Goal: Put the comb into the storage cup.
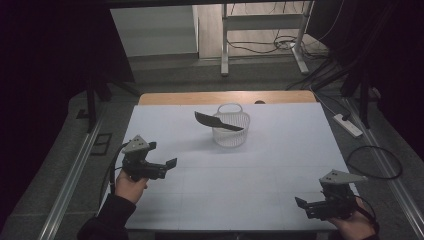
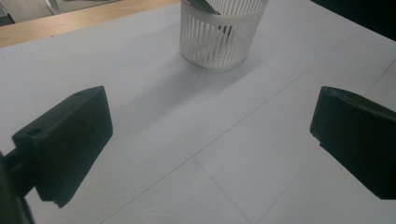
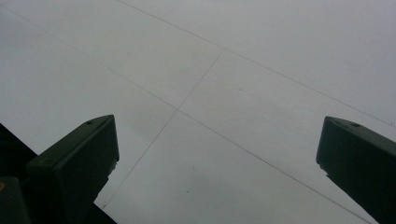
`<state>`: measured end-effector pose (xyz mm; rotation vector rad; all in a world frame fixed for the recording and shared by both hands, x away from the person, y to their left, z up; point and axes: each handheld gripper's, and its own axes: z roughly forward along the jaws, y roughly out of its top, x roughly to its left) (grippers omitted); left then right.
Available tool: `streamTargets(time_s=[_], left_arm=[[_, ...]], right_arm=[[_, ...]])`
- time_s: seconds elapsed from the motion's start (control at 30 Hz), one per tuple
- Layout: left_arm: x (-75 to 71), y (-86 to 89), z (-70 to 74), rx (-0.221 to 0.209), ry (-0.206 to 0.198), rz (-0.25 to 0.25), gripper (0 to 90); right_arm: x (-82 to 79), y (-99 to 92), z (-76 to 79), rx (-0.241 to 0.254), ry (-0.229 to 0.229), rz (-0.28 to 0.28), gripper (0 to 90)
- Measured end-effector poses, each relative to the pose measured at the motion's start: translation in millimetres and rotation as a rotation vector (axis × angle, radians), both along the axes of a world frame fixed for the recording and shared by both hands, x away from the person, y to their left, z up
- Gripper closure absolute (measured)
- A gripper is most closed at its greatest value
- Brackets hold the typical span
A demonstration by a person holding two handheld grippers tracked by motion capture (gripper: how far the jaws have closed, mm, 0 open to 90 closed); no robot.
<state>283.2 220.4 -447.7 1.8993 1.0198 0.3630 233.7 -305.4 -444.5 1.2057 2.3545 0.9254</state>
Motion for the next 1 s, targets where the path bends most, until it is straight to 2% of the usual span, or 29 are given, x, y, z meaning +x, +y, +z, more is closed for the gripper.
streamTargets(time_s=[0.23,0.7,1.0], left_arm=[[-6.7,-0.8,-0.6,0.015,0.0,-0.005,0.0],[-23.9,7.1,-1.8,0.01,0.014,0.011,0.0],[-33.3,10.9,-1.4,0.019,0.01,0.018,0.0]], right_arm=[[0.1,-0.1,0.0,0.001,0.0,0.0,0.0],[0.2,-0.2,0.0,0.001,0.0,-0.002,0.0],[0.1,-0.3,0.1,0.002,-0.002,-0.005,0.0]])
